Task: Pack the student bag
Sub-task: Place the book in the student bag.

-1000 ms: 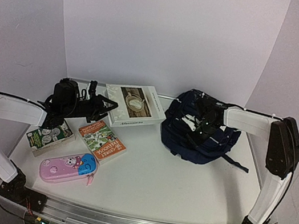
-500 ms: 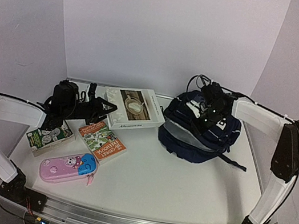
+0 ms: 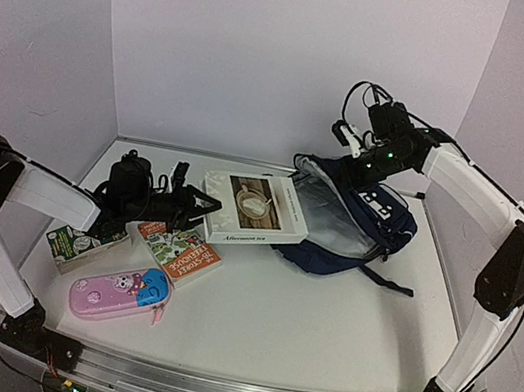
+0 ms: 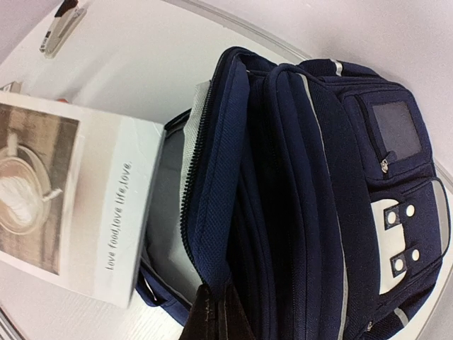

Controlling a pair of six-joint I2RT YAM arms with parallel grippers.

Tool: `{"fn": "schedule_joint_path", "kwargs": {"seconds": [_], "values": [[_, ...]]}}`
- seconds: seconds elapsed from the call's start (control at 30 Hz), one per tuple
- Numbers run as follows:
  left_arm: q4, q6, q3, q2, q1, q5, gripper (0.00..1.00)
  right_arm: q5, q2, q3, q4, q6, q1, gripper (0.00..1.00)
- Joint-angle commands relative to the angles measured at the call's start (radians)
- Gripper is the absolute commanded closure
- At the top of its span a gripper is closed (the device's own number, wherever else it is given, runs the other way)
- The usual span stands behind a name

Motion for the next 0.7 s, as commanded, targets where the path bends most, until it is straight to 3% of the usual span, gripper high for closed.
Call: {"fn": "schedule_joint_path", "kwargs": {"seconds": [0.0, 0.67], "values": [[0.21, -0.1, 0.037, 0.103, -0.018, 0.007, 1.0, -0.068, -0.024, 0.083, 0.046, 0.073, 0.004, 1.0], [0.397, -0.337, 0.41, 0.528, -0.073, -0.136, 1.0, -0.259, -0.025, 0.107, 0.069, 0.18, 0.02, 1.0]]}}
